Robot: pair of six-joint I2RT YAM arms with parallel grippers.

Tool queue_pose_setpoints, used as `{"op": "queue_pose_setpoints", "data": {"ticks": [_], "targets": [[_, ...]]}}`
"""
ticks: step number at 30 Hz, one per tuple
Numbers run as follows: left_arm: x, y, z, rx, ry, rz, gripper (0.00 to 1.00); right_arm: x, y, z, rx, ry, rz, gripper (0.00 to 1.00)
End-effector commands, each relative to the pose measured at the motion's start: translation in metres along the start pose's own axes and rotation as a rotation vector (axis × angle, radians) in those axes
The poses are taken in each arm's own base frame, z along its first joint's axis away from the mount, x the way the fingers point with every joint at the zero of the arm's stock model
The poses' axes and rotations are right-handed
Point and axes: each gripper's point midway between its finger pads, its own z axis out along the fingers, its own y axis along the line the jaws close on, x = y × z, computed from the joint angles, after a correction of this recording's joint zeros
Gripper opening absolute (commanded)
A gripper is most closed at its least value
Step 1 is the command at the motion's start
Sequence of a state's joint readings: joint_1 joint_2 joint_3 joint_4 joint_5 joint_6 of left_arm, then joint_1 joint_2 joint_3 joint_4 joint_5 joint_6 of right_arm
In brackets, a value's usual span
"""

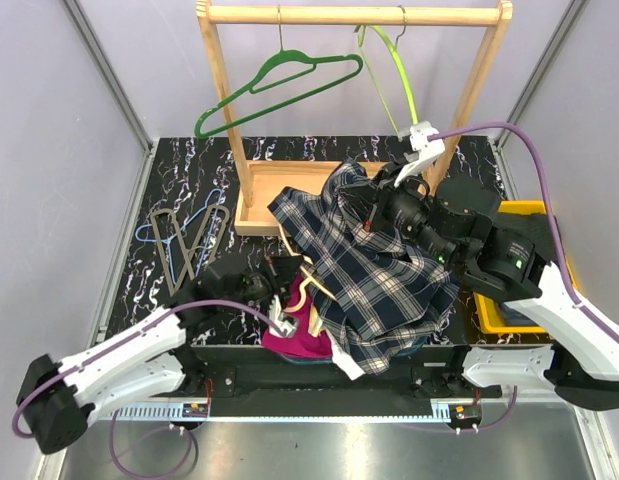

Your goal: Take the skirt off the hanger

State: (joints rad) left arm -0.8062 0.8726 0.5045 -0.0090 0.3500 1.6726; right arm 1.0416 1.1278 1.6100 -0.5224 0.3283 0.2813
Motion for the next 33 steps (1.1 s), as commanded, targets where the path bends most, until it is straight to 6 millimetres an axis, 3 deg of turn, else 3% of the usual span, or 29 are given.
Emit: {"op": "queue_pose_setpoints", "data": {"ticks": [1, 2, 3, 5, 6, 7, 8, 9, 10, 11, 12, 13, 14, 15, 16, 17, 21, 24, 28, 33], "targets": [[-0.017, 0.055, -0.034, -0.127, -0.036, -0.027, 0.00, -0.031, 0.005, -0.009, -0.036, -0.117, 0.054, 0.00], [-0.020, 0.061, -0.041, -0.141, -0.043, -0.036, 0.00, -0.028, 0.002, -0.009, -0.025, -0.114, 0.048, 0.00], [-0.026, 0.085, -0.057, -0.194, -0.049, -0.031, 0.00, -0.017, -0.007, -0.004, 0.014, -0.091, 0.012, 0.00], [-0.036, 0.096, -0.074, -0.199, -0.078, -0.127, 0.00, -0.005, -0.021, 0.003, 0.074, -0.064, -0.021, 0.00], [-0.043, 0.127, -0.096, -0.260, -0.089, -0.141, 0.00, 0.009, -0.031, 0.008, 0.105, -0.024, -0.045, 0.02], [-0.049, 0.126, -0.104, -0.234, -0.108, -0.250, 0.00, 0.015, -0.036, 0.011, 0.117, -0.008, -0.046, 0.07], [-0.052, 0.137, -0.113, -0.247, -0.116, -0.311, 0.00, 0.017, -0.050, 0.015, 0.153, -0.004, -0.042, 0.18], [-0.053, 0.172, -0.137, -0.317, -0.113, -0.368, 0.00, 0.026, -0.053, 0.020, 0.147, 0.021, -0.026, 0.54], [-0.056, 0.172, -0.144, -0.292, -0.121, -0.558, 0.00, 0.026, -0.058, 0.022, 0.155, 0.024, -0.015, 0.76], [-0.055, 0.183, -0.153, -0.295, -0.114, -0.657, 0.00, 0.025, -0.061, 0.023, 0.160, 0.024, -0.004, 0.90], [-0.052, 0.221, -0.172, -0.351, -0.097, -0.741, 0.00, 0.020, -0.064, 0.023, 0.167, 0.013, 0.009, 1.00], [-0.055, 0.210, -0.174, -0.275, -0.071, -0.946, 0.00, 0.016, -0.063, 0.022, 0.164, 0.006, 0.013, 1.00], [-0.056, 0.217, -0.179, -0.261, -0.060, -1.032, 0.00, 0.010, -0.061, 0.020, 0.158, -0.006, 0.016, 1.00], [-0.060, 0.244, -0.189, -0.273, -0.084, -1.086, 0.00, -0.005, -0.057, 0.015, 0.146, -0.041, 0.021, 1.00], [-0.068, 0.235, -0.191, -0.214, -0.080, -1.200, 0.00, -0.013, -0.056, 0.010, 0.140, -0.059, 0.020, 1.00], [-0.073, 0.251, -0.198, -0.228, -0.114, -1.231, 0.00, -0.022, -0.052, 0.006, 0.128, -0.080, 0.019, 1.00], [-0.092, 0.262, -0.203, -0.197, -0.205, -1.355, 0.00, -0.079, -0.034, -0.033, 0.048, -0.218, 0.034, 1.00], [-0.094, 0.264, -0.203, -0.193, -0.230, -1.397, 0.00, -0.113, -0.033, -0.067, 0.045, -0.323, 0.039, 1.00], [-0.094, 0.263, -0.198, -0.202, -0.254, -1.415, 0.00, -0.122, -0.031, -0.084, 0.025, -0.356, 0.056, 1.00], [-0.088, 0.251, -0.189, -0.201, -0.230, -1.416, 0.00, -0.098, -0.018, -0.088, -0.073, -0.292, 0.082, 1.00]]}}
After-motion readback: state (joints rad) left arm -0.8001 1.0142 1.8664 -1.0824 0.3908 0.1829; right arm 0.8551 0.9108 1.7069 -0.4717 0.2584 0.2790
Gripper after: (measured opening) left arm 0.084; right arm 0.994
